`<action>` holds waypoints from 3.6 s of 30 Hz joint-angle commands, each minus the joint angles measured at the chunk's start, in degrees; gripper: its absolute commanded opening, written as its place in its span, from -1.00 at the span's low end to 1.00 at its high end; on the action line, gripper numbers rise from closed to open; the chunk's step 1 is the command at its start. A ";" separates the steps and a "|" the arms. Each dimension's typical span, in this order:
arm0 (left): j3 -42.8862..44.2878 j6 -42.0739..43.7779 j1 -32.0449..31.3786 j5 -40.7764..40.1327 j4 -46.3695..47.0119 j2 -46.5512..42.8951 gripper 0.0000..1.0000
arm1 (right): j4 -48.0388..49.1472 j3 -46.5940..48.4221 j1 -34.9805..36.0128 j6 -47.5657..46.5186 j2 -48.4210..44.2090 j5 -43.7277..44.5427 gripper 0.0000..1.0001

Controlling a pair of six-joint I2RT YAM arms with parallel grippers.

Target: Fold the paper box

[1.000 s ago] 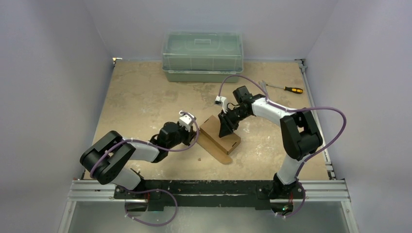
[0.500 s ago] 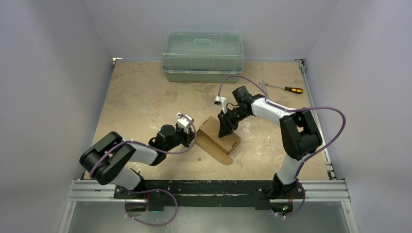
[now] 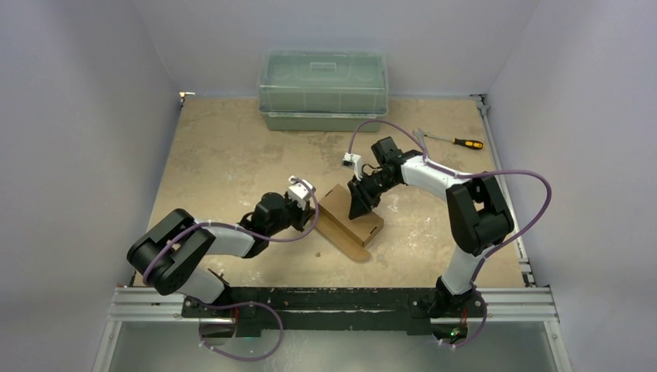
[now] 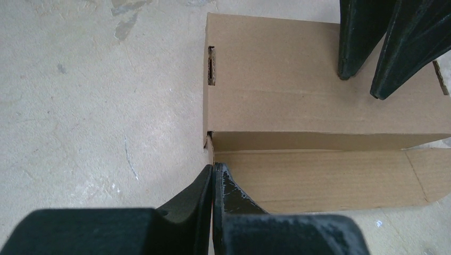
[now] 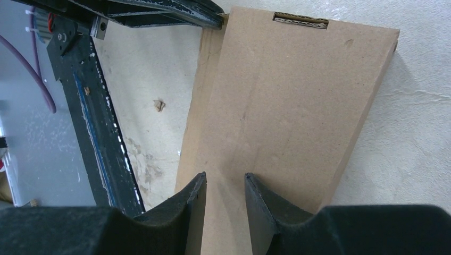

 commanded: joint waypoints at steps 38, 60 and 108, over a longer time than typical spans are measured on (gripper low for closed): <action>6.67 -29.25 2.51 -24.62 -31.24 -19.54 -0.43 | -0.16 -1.40 -0.01 -2.31 3.78 10.43 -0.26; 6.08 -55.48 1.54 -4.15 -9.19 7.07 -1.00 | -0.19 -1.32 -0.03 -2.29 4.00 10.52 -0.26; -0.59 -47.69 -4.41 7.03 -10.44 -18.96 -0.89 | -5.29 -1.79 -11.09 -14.20 -14.45 -2.81 0.14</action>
